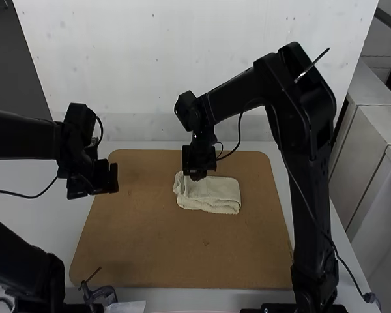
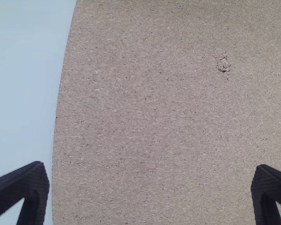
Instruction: Fold the towel.
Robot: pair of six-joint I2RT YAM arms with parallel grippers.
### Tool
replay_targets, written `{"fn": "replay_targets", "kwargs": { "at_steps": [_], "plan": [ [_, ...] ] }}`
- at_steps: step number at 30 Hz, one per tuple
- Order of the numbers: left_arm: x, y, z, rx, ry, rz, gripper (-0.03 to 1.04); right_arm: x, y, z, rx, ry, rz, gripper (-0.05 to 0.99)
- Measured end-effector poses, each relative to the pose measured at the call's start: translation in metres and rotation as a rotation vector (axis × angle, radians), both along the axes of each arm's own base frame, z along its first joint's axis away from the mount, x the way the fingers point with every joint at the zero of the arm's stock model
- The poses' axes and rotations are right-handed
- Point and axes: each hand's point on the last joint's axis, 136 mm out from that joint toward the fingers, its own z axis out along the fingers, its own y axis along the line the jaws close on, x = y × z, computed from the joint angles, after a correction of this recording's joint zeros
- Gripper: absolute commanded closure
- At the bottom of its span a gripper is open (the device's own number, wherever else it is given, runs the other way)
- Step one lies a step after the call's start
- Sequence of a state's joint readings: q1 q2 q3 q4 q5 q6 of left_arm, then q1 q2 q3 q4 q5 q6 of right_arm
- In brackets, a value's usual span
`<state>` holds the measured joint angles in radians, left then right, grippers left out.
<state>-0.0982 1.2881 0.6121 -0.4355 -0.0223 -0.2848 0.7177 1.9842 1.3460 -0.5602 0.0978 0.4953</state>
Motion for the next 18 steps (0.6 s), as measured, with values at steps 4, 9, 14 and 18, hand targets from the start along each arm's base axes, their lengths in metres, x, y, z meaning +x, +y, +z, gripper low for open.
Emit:
{"fn": "replay_targets", "kwargs": {
  "at_steps": [4, 9, 14, 18],
  "plan": [
    [-0.001, 0.0, -0.004, 0.001, 0.014, 0.0, 0.04, -0.002, 0.003, -0.012, -0.014, 0.009, 0.011, 0.92],
    [-0.001, 0.0, -0.004, 0.001, 0.013, -0.001, 0.04, -0.007, 0.021, -0.011, -0.009, 0.001, 0.048, 0.92],
    [-0.001, 0.0, -0.004, 0.001, 0.012, -0.001, 0.04, -0.015, 0.035, -0.024, -0.025, 0.017, 0.084, 0.92],
    [0.0, 0.0, -0.003, 0.001, 0.009, 0.0, 0.04, -0.019, 0.041, -0.034, -0.045, 0.024, 0.1, 0.92]
  ]
}}
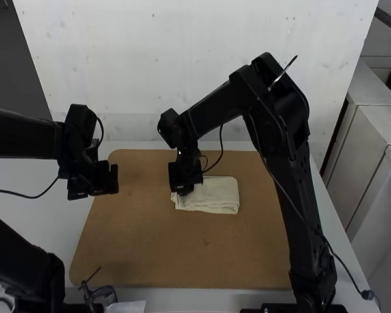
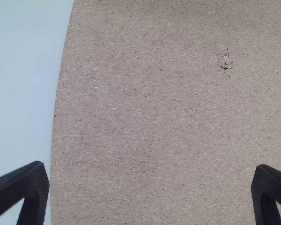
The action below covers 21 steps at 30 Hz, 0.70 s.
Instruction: Fold the towel.
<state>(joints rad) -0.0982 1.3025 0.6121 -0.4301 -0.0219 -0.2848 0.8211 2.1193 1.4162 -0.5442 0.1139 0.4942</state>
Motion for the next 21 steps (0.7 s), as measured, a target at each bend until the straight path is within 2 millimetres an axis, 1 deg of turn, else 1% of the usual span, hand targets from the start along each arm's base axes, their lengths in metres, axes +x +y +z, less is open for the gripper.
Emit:
{"fn": "replay_targets", "kwargs": {
  "at_steps": [6, 7, 8, 10, 13, 15, 17, 18, 19, 21],
  "plan": [
    [0.001, 0.0, 0.0, 0.0, -0.003, 0.0, 0.04, 0.007, 0.006, 0.007, 0.011, -0.024, 0.0, 0.92],
    [0.001, 0.0, 0.0, 0.0, -0.005, 0.0, 0.04, 0.007, 0.007, 0.008, 0.011, -0.026, -0.001, 0.9],
    [0.001, 0.0, 0.001, 0.0, -0.005, 0.0, 0.04, 0.008, 0.006, 0.008, 0.01, -0.025, -0.002, 0.83],
    [0.001, 0.0, 0.001, 0.0, -0.005, 0.0, 0.04, 0.006, 0.003, 0.007, 0.001, -0.015, -0.006, 0.61],
    [0.001, 0.0, 0.001, 0.0, -0.005, 0.0, 0.04, 0.005, -0.005, 0.01, -0.014, -0.002, -0.014, 0.5],
    [0.001, 0.0, 0.001, 0.0, -0.006, 0.0, 0.04, 0.008, -0.01, 0.022, -0.005, -0.011, -0.023, 0.39],
    [0.003, 0.001, 0.001, -0.001, -0.011, 0.004, 0.04, 0.012, -0.017, 0.046, 0.025, -0.045, -0.03, 0.21],
    [0.003, 0.002, 0.001, -0.001, -0.014, 0.008, 0.04, 0.016, -0.021, 0.062, 0.05, -0.071, -0.04, 0.13],
    [0.004, 0.003, 0.002, -0.001, -0.016, 0.012, 0.04, 0.019, -0.026, 0.076, 0.069, -0.093, -0.047, 0.08],
    [0.005, 0.004, 0.003, -0.001, -0.023, 0.014, 0.04, 0.025, -0.038, 0.11, 0.118, -0.154, -0.066, 0.05]
  ]
}}
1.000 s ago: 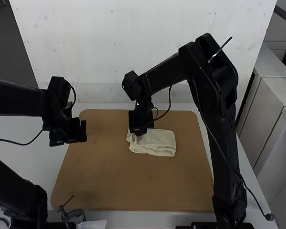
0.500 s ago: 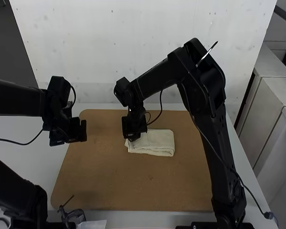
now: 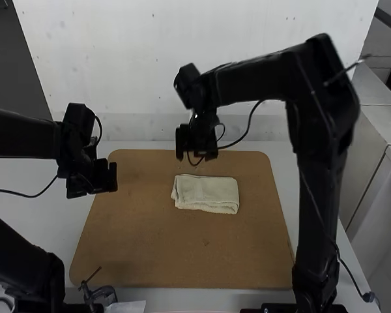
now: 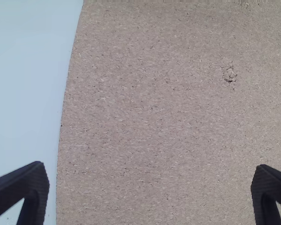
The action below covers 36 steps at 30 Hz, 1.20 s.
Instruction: Fold the towel.
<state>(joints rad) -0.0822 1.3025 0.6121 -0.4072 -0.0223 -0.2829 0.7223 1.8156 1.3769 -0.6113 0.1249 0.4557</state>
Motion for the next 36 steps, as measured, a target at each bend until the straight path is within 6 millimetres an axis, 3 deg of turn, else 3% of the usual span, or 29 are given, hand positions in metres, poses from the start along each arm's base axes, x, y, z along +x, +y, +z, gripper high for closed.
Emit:
{"fn": "replay_targets", "kwargs": {
  "at_steps": [2, 4, 6, 9, 13, 17, 21, 26, 36],
  "plan": [
    [0.002, 0.001, 0.001, 0.0, -0.011, -0.003, 0.04, 0.008, -0.017, 0.024, 0.036, -0.069, -0.025, 0.05],
    [0.004, 0.003, 0.002, 0.005, -0.017, -0.002, 0.04, 0.016, -0.04, 0.033, 0.047, -0.11, -0.062, 0.05],
    [0.003, 0.005, 0.004, 0.008, -0.02, -0.001, 0.04, 0.023, -0.074, 0.026, 0.028, -0.125, -0.115, 0.05],
    [0.006, 0.006, 0.016, 0.007, -0.063, 0.001, 0.05, 0.023, -0.132, -0.002, -0.02, -0.119, -0.198, 0.05],
    [0.007, 0.008, 0.037, 0.006, -0.132, 0.005, 0.04, 0.002, -0.198, -0.019, -0.057, -0.155, -0.281, 0.05],
    [0.002, 0.0, 0.035, 0.009, -0.113, -0.023, 0.04, -0.022, -0.244, 0.0, -0.067, -0.258, -0.341, 0.05],
    [-0.002, -0.01, 0.047, 0.013, -0.156, -0.062, 0.04, -0.052, -0.257, 0.032, -0.051, -0.418, -0.334, 0.05],
    [-0.006, -0.009, 0.081, 0.035, -0.298, -0.055, 0.04, -0.083, -0.267, 0.07, -0.02, -0.614, -0.34, 0.05],
    [-0.023, 0.002, 0.114, 0.05, -0.467, -0.014, 0.05, -0.119, -0.296, 0.077, -0.114, -0.793, -0.414, 0.05]
  ]
}}
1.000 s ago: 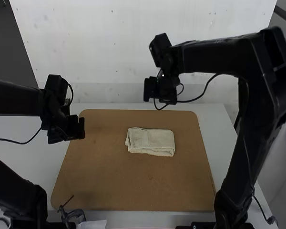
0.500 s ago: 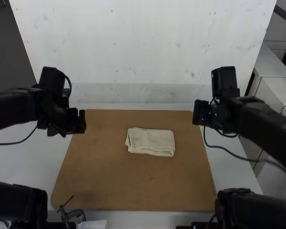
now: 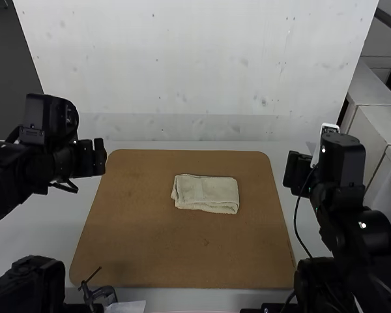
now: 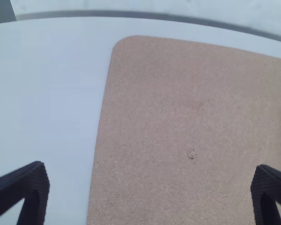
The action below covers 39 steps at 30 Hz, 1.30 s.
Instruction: Fold the towel.
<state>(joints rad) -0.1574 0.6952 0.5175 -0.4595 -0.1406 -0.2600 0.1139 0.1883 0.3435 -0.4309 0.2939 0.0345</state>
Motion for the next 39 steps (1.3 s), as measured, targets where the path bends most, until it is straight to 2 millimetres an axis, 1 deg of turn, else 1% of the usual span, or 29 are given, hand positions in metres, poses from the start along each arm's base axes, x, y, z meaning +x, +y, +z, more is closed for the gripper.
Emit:
{"fn": "replay_targets", "kwargs": {
  "at_steps": [4, 6, 10, 11, 13, 15, 17, 19, 21, 23, 26, 30, 34, 37, 39],
  "plan": [
    [-0.005, 0.003, 0.009, 0.0, -0.04, 0.008, 0.05, -0.007, -0.008, 0.001, -0.018, -0.017, -0.036, 0.05],
    [-0.008, 0.004, 0.011, 0.0, -0.055, 0.011, 0.05, -0.011, -0.01, 0.0, -0.023, -0.015, -0.041, 0.05],
    [-0.016, 0.005, 0.016, -0.005, -0.093, 0.014, 0.05, -0.017, -0.01, 0.004, -0.031, -0.064, -0.037, 0.05],
    [-0.018, 0.006, 0.02, -0.008, -0.114, 0.014, 0.05, -0.018, -0.01, 0.003, -0.033, -0.066, -0.035, 0.05],
    [-0.022, 0.006, 0.026, -0.014, -0.152, 0.014, 0.05, -0.019, -0.01, -0.004, -0.04, -0.04, -0.03, 0.0],
    [-0.027, 0.007, 0.031, -0.021, -0.192, 0.015, 0.05, -0.019, -0.009, -0.007, -0.045, -0.029, -0.026, 0.0],
    [-0.032, 0.009, 0.036, -0.026, -0.221, 0.019, 0.05, -0.019, -0.009, -0.007, -0.047, -0.031, -0.023, 0.0],
    [-0.038, 0.015, 0.043, -0.027, -0.254, 0.04, 0.05, -0.019, -0.009, -0.006, -0.048, -0.033, -0.024, 0.0],
    [-0.045, 0.025, 0.051, -0.027, -0.305, 0.083, 0.05, -0.019, -0.009, -0.006, -0.047, -0.036, -0.024, 0.0],
    [-0.053, 0.033, 0.054, -0.023, -0.334, 0.119, 0.04, -0.019, -0.009, -0.006, -0.047, -0.036, -0.023, 0.0],
    [-0.059, 0.041, 0.046, -0.014, -0.31, 0.156, 0.05, -0.019, -0.009, -0.006, -0.047, -0.036, -0.023, 0.0],
    [-0.067, 0.049, 0.037, -0.006, -0.349, 0.192, 0.04, -0.019, -0.009, -0.006, -0.047, -0.035, -0.023, 0.0],
    [-0.069, 0.049, 0.026, 0.013, -0.31, 0.185, 0.04, -0.02, -0.009, -0.012, -0.05, -0.009, -0.023, 0.0],
    [-0.072, 0.047, 0.018, 0.051, -0.27, 0.153, 0.04, -0.024, -0.009, -0.02, -0.055, 0.028, -0.022, 0.0],
    [-0.078, 0.043, 0.003, 0.091, -0.2, 0.101, 0.04, -0.028, -0.01, -0.028, -0.059, 0.067, -0.02, 0.0]
  ]
}}
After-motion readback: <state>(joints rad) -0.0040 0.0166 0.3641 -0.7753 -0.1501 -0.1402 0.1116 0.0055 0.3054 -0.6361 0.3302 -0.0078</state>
